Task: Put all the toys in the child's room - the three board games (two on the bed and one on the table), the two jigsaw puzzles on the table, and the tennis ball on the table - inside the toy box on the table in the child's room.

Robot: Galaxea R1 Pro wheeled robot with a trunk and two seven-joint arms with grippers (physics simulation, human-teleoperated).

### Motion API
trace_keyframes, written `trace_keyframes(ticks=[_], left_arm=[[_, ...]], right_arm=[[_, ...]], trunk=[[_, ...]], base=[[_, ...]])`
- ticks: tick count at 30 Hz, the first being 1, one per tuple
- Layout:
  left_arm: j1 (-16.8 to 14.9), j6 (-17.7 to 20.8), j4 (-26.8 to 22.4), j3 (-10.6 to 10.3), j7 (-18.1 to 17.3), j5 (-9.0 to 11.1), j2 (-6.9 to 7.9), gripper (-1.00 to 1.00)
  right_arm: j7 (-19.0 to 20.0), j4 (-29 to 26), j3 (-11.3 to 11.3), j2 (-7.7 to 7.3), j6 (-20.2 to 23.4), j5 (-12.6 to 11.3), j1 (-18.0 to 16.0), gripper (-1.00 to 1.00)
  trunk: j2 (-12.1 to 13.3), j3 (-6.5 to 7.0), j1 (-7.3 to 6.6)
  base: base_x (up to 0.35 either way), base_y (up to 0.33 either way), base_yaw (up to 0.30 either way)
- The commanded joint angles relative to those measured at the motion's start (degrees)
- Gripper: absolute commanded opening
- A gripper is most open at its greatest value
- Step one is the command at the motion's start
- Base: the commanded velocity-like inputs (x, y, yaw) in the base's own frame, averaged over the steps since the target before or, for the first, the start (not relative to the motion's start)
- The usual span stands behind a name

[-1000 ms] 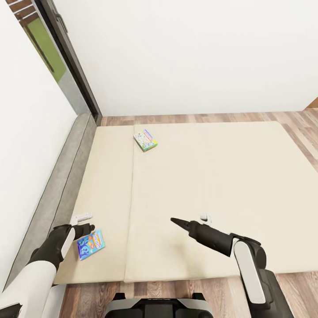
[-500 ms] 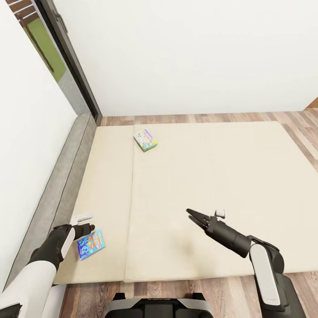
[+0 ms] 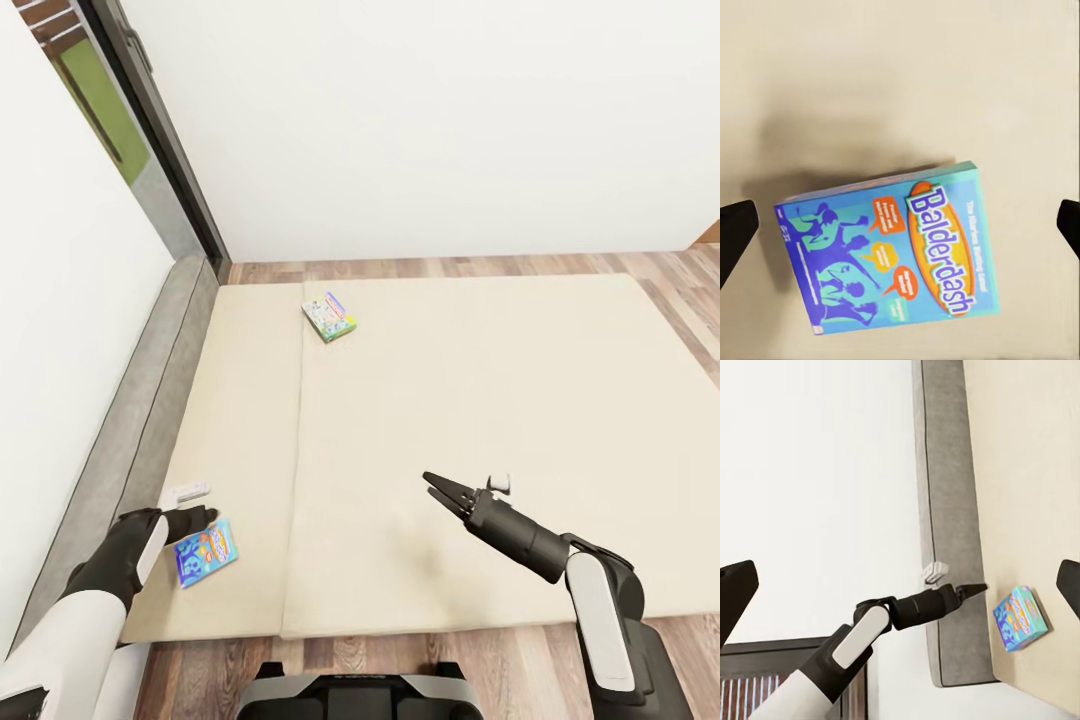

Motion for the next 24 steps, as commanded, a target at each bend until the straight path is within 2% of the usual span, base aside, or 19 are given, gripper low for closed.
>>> trace_keyframes(ticks=[1,4,6,24], left_arm=[[0.0,0.4,-0.1,0.2,-1.2,0.0,0.0,1.0],[0.0,0.6,0.0,0.3,-4.9,-0.2,0.07,1.0],[0.0,0.7,0.0,0.3,-5.9,-0.3,0.08,1.0],[0.0,0.9,0.0,0.4,-7.2,-0.2,0.96,1.0]], right_arm=[[0.4,0.0,-0.1,0.06,0.2,0.3,0.0,1.0],[0.4,0.0,0.0,0.06,0.2,0.3,0.0,1.0],[0.3,0.0,0.0,0.06,0.2,0.4,0.0,1.0],[0.2,0.0,0.2,0.31,0.1,0.9,0.0,1.0]], trunk=[[-0.1,-0.13,0.02],[-0.1,-0.36,0.02],[-0.1,-0.53,0.02],[-0.1,-2.17,0.02]], base=[[0.0,0.0,0.0],[0.0,0.0,0.0],[0.0,0.0,0.0],[0.0,0.0,0.0]])
